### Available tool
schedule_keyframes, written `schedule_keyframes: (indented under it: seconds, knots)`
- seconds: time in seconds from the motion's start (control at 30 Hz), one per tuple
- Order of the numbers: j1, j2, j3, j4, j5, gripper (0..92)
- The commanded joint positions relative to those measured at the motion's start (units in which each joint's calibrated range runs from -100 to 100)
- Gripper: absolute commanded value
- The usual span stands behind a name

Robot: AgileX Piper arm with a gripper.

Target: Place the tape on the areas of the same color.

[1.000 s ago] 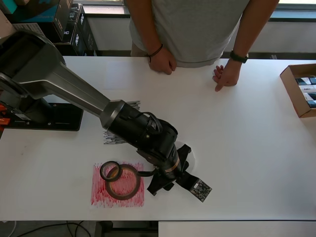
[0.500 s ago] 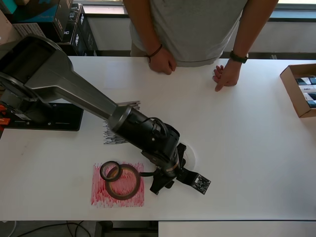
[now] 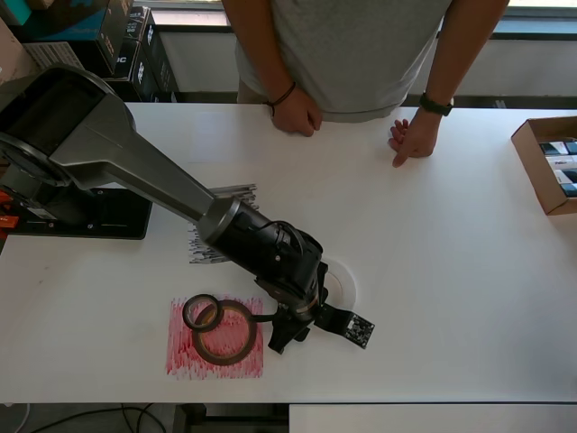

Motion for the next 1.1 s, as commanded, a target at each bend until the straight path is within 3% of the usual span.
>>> schedule_keyframes:
  seconds: [0.0, 0.07, 0.2, 0.23, 0.3, 0.67, 1.07]
  knots:
    - [0.09, -0.09, -0.17, 0.68, -0.08, 49.8]
    - [0.09, -0.09, -0.17, 0.68, -0.17, 40.6]
    - [-0.14, -0.84, -0.26, 0.68, -0.66, 5.0]
    - [-0.30, -0.93, -0.35, 0.68, -0.74, 0.0]
    - [-0.46, -1.02, -0.63, 0.68, -0.90, 3.0]
    - [-0.54, -13.65, -2.17, 10.27, -4.26, 0.0]
    - [12.25, -29.09, -1.44, 11.54, -9.83, 0.0]
